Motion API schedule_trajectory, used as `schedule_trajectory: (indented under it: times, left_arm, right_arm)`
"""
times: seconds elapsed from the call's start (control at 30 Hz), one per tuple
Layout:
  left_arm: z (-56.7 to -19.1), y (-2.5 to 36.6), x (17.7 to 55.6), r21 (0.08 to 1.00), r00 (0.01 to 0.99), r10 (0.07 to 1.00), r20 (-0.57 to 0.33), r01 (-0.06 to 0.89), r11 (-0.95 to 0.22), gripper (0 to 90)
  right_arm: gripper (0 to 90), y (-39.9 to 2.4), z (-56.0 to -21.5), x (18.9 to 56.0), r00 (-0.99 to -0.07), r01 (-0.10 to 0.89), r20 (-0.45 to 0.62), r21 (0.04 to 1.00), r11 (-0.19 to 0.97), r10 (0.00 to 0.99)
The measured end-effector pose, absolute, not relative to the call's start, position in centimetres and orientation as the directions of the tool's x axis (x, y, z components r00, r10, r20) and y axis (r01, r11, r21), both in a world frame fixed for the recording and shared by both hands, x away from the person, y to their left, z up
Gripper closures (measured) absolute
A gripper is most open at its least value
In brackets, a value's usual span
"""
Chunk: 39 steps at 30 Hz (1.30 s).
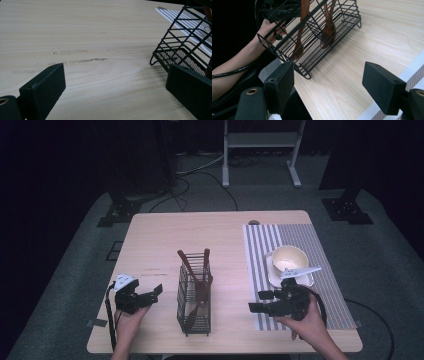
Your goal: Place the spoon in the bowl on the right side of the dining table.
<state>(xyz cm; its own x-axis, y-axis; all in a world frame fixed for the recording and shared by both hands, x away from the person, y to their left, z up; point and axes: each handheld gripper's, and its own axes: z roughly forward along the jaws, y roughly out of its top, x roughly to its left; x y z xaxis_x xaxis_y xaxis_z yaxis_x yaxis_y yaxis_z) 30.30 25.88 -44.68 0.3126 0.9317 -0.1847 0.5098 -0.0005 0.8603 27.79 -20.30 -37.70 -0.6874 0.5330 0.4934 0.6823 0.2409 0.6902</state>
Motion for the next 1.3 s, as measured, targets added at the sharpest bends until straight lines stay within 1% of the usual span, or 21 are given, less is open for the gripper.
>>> schedule_trajectory:
  times: [1.3]
  left_arm:
    - [-44.7,25.8,30.4,0.860,0.318,0.931,-0.181,0.510,-0.007,1.7]
  right_arm:
    - [24.4,-16.8,-35.4,29.1,-0.728,0.660,0.475,0.681,0.317,0.495]
